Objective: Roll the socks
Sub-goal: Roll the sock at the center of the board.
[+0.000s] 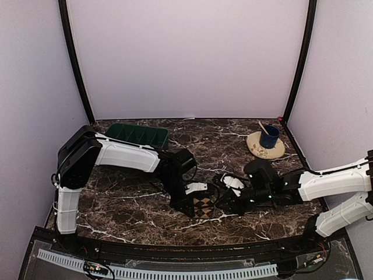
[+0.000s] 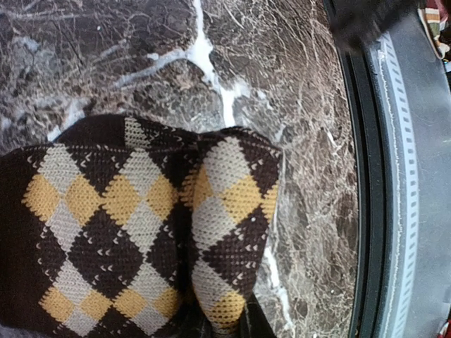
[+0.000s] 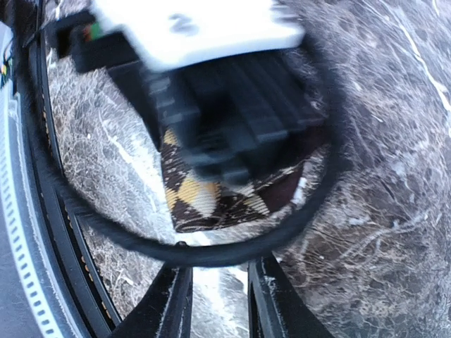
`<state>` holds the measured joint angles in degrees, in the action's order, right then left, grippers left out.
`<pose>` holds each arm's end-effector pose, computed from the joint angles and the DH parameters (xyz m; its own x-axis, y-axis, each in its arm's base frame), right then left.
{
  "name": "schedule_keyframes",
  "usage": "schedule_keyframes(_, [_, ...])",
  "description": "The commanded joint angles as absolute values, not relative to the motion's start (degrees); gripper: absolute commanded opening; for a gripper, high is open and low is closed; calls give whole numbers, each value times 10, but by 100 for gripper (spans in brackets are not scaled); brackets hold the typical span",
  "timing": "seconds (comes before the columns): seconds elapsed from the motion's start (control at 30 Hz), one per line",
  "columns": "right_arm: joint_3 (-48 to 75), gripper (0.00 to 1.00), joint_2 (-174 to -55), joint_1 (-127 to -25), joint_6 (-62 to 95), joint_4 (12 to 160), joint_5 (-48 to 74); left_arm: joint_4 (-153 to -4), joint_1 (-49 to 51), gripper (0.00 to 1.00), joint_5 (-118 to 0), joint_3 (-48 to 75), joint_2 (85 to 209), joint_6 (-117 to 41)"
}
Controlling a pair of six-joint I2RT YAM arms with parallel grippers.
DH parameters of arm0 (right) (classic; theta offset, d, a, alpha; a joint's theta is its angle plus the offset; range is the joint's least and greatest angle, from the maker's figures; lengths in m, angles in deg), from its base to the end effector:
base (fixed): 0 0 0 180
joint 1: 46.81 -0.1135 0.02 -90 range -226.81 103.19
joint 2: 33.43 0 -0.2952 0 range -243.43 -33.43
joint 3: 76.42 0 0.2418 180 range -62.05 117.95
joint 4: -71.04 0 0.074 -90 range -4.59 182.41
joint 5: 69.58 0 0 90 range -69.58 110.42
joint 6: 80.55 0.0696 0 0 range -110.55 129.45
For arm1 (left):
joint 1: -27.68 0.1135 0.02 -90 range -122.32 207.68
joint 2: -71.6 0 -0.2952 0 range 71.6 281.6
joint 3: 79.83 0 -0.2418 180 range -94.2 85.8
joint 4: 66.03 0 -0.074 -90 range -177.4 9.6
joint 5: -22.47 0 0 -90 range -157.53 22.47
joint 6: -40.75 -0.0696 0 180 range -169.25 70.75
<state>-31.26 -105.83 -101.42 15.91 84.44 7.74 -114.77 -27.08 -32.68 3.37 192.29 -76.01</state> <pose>0.1343 0.2154 0.1918 -0.4751 -0.4793 -0.7379 -0.8437 0.4862 0.2274 0.2161 -0.3749 0.1443 -0.1456 0.8465 -0.5121 0.9343 -0.0526 -0.3525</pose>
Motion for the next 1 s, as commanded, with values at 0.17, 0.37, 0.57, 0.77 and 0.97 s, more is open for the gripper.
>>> schedule_keyframes(0.17, [-307, 28, -1067, -1134, 124, 825, 245, -1241, -250, 0, -287, 20, 1968, -753])
schedule_keyframes(0.37, [-270, 33, -1117, -1188, 74, 850, 305, -1248, -239, 0, -261, 16, 1981, -754])
schedule_keyframes(0.57, [-238, 36, -1173, -1208, 25, 852, 351, -1254, -235, 0, -255, 16, 1992, -754])
schedule_keyframes(0.77, [-208, 40, -1209, -1212, -17, 861, 377, -1258, -231, 0, -229, 14, 1997, -754])
schedule_keyframes(0.97, [-184, 41, -1243, -1212, -45, 865, 378, -1262, -226, 0, -225, 13, 1999, -756])
